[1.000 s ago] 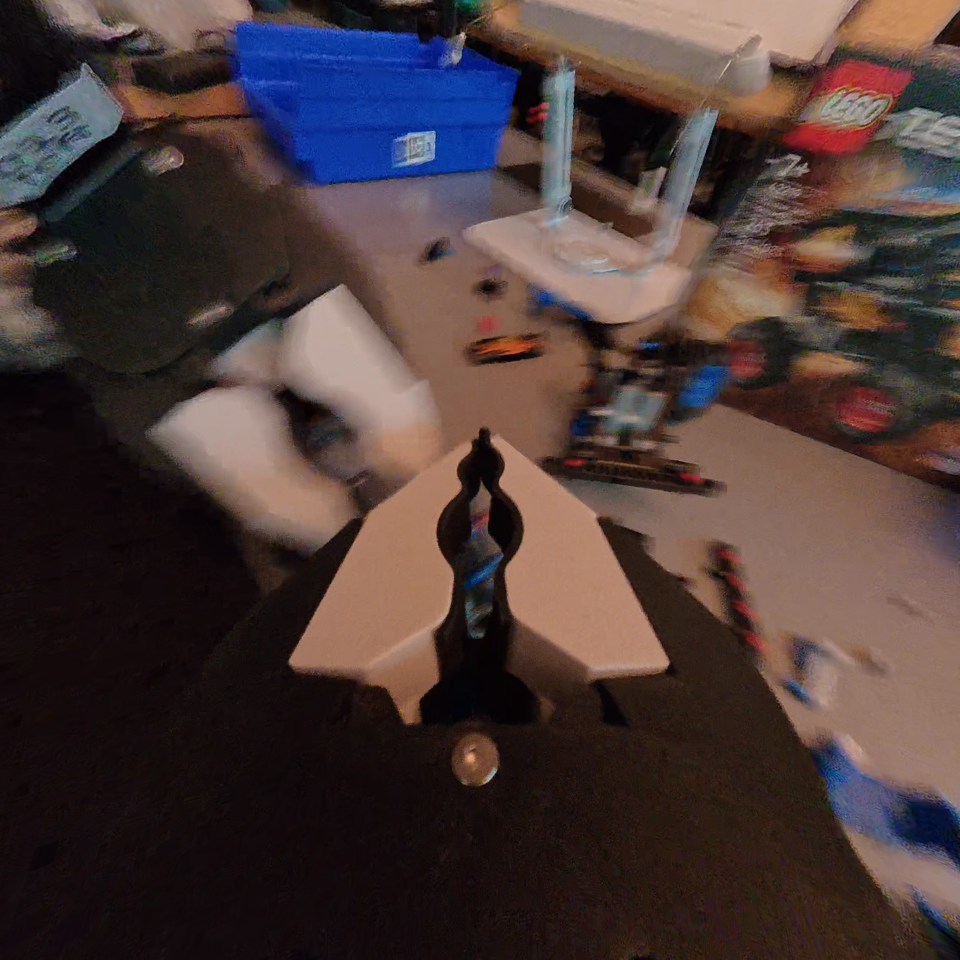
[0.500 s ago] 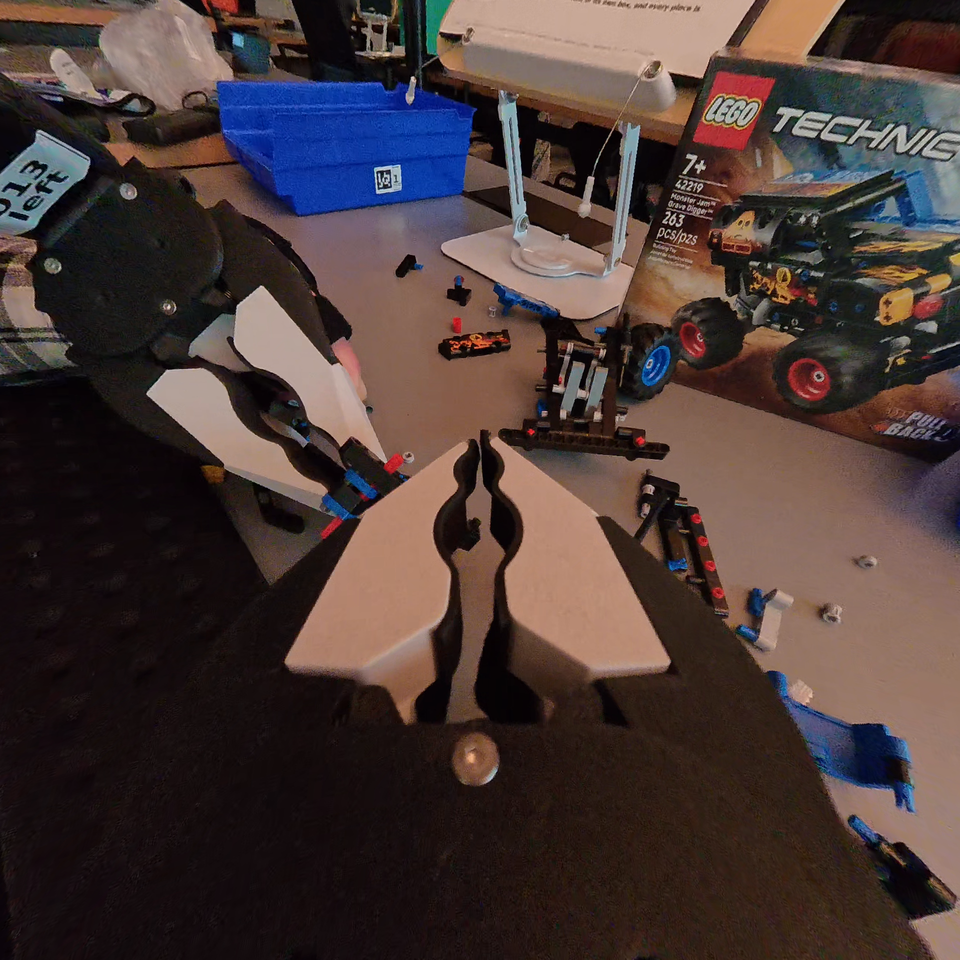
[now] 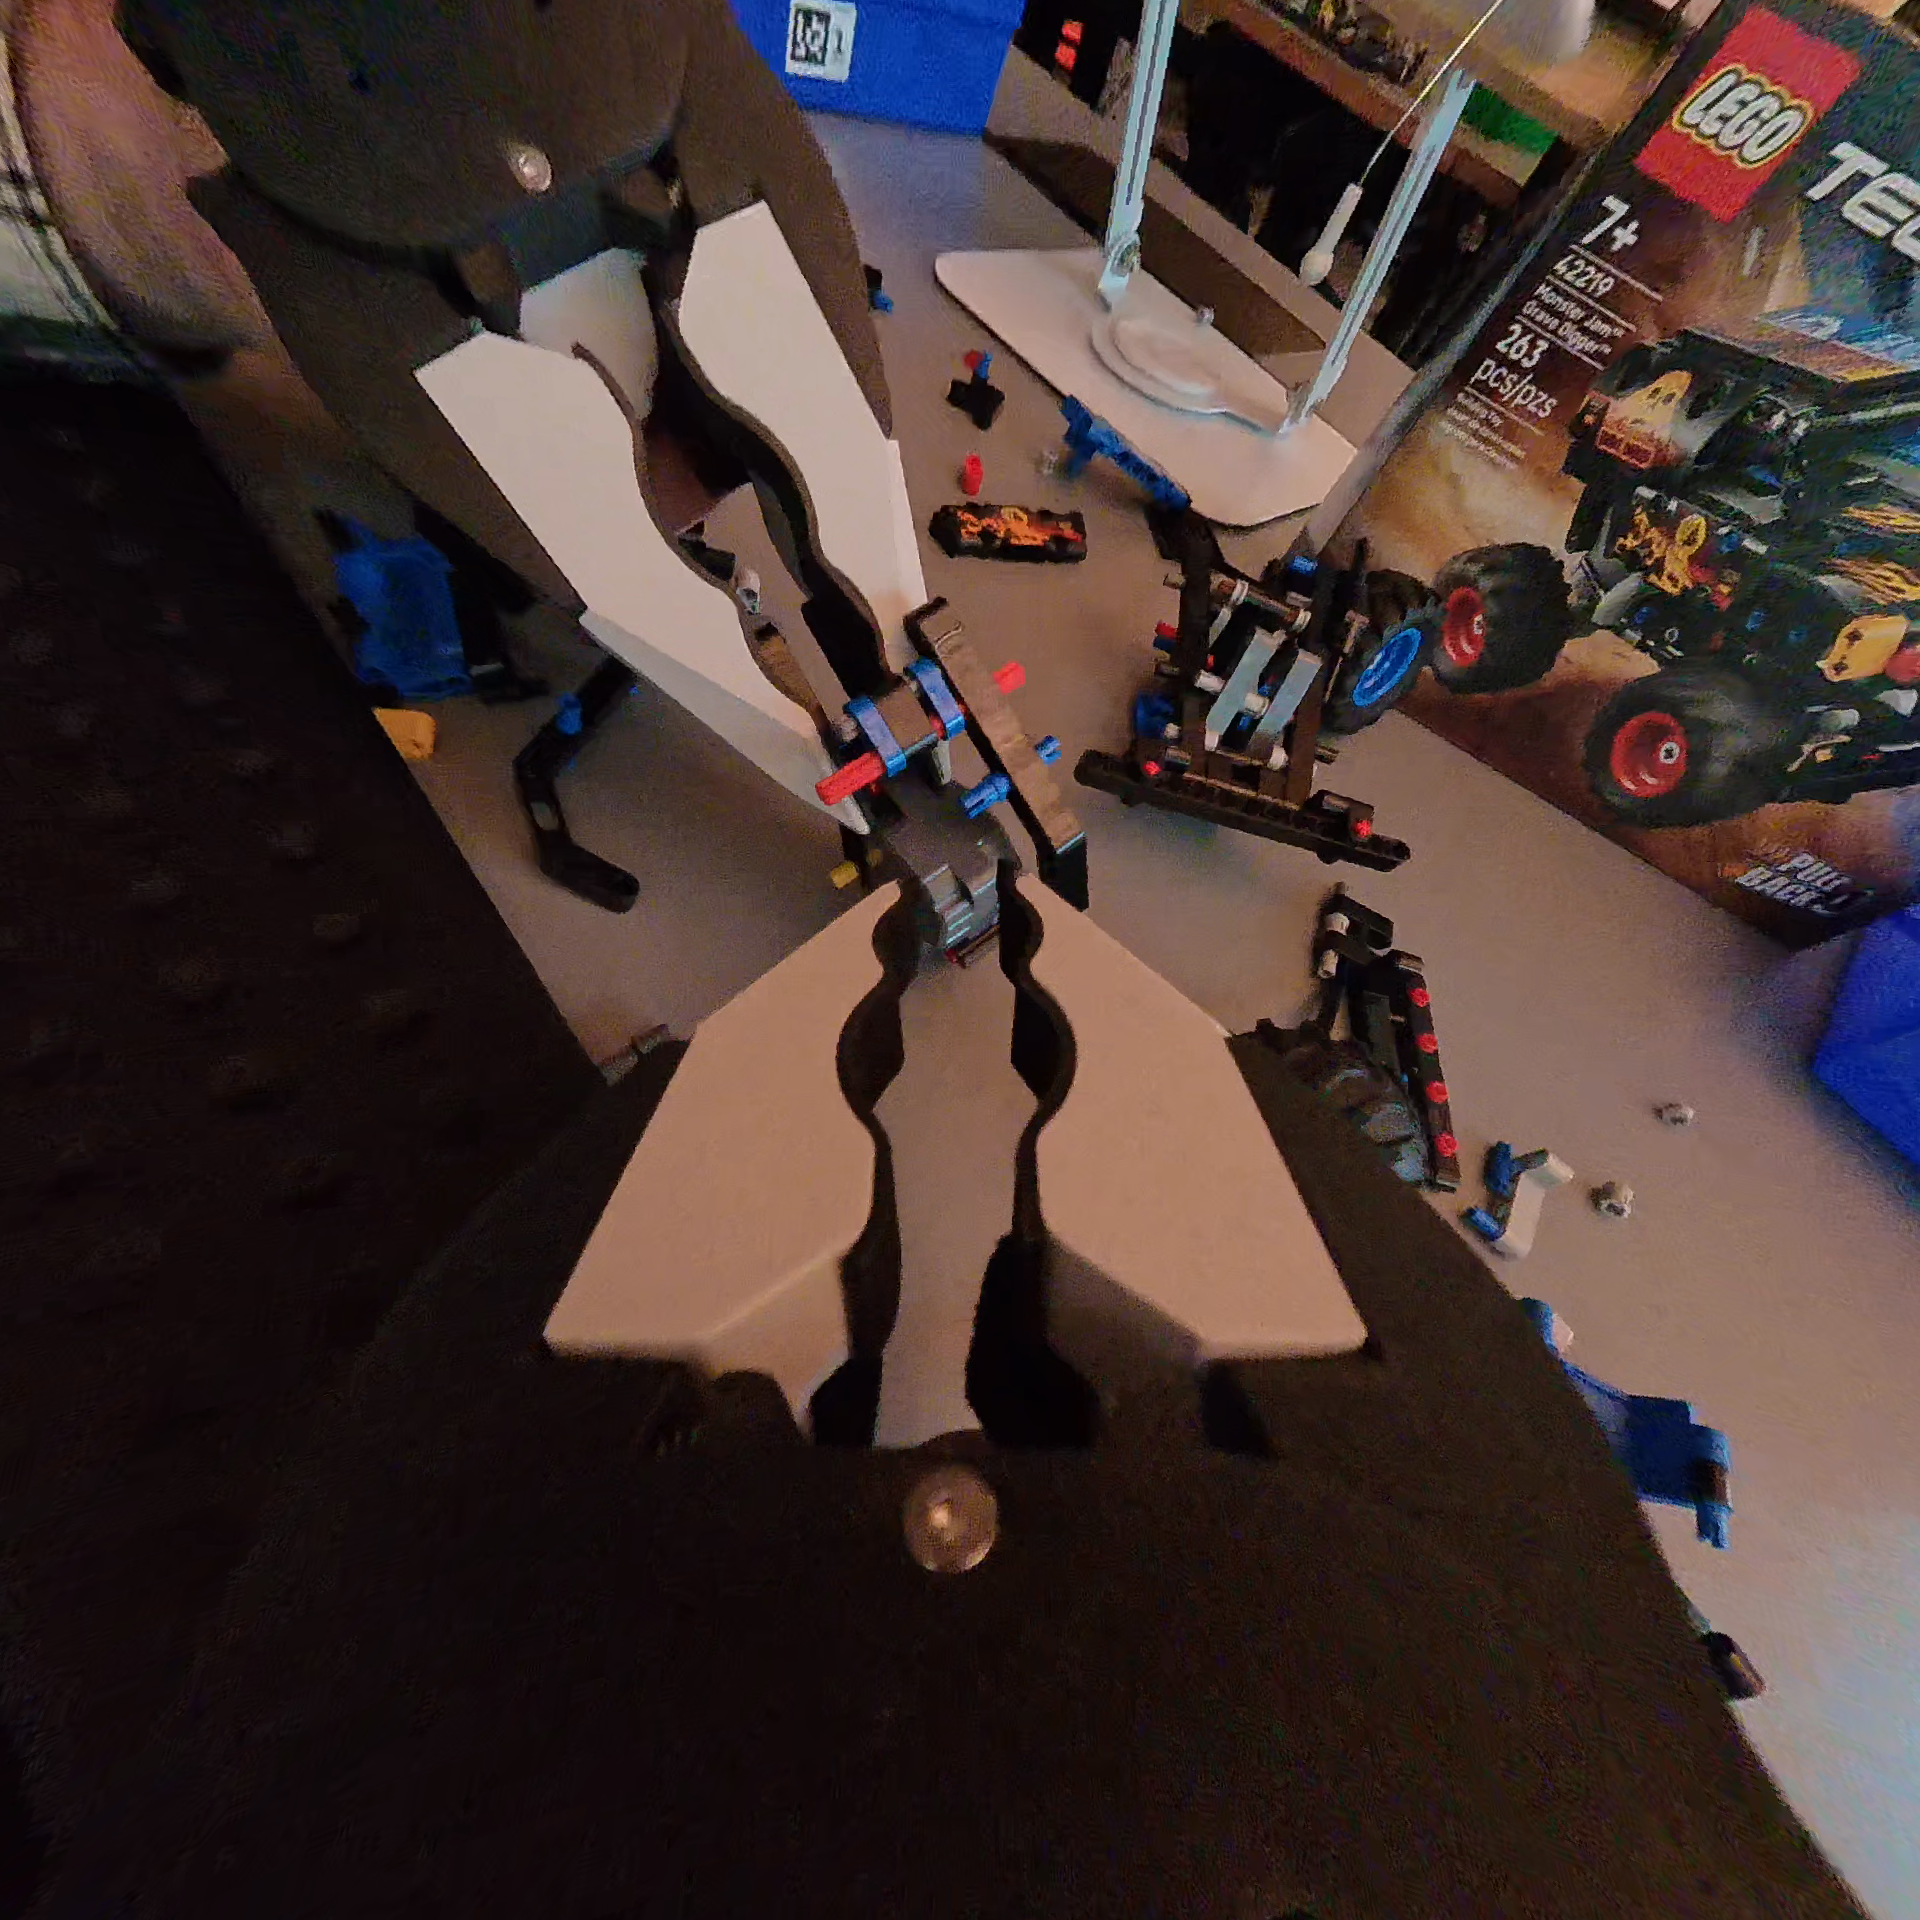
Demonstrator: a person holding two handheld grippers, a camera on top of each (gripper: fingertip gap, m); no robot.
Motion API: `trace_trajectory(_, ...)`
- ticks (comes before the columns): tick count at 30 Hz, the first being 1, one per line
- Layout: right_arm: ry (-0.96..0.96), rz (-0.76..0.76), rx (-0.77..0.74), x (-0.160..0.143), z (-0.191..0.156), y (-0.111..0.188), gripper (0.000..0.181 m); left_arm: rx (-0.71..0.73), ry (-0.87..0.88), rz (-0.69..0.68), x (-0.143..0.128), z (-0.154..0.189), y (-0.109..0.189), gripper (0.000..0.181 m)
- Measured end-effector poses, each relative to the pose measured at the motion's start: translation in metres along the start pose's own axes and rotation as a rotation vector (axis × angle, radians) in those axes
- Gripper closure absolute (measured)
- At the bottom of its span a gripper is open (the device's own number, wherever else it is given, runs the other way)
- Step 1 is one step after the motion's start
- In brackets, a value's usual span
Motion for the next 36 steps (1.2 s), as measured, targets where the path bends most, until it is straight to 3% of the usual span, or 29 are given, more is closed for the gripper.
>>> trace_trajectory(8, -0.057, -0.027, -0.113, 0.008, 0.007, -0.012, 0.174, -0.008, -0.012, 0.001, 0.003, 0.005, -0.004, 0.166)
trace_trajectory(13, -0.039, -0.083, -0.174, 0.004, 0.012, -0.016, 0.167, -0.005, 0.018, 0.008, 0.005, 0.003, -0.006, 0.168)
trace_trajectory(22, -0.030, -0.166, -0.300, 0.003, 0.021, -0.024, 0.176, 0.045, 0.201, 0.028, 0.006, -0.014, -0.012, 0.176)
trace_trajectory(30, -0.154, -0.150, -0.257, 0.002, 0.026, -0.028, 0.179, 0.096, 0.205, 0.039, 0.007, -0.020, -0.016, 0.175)
trace_trajectory(36, -0.038, -0.187, -0.319, 0.001, 0.027, -0.025, 0.180, 0.165, 0.237, 0.027, 0.007, -0.025, -0.019, 0.177)
Point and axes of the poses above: each gripper's, where its closed fingertips meet, y back along the fingers, x out of its top, z = x × y across the jaws, the point moved 2 cm from there along y, back along the fingers, and after that the axes turned 11 degrees about y, right-handed, at the moved point
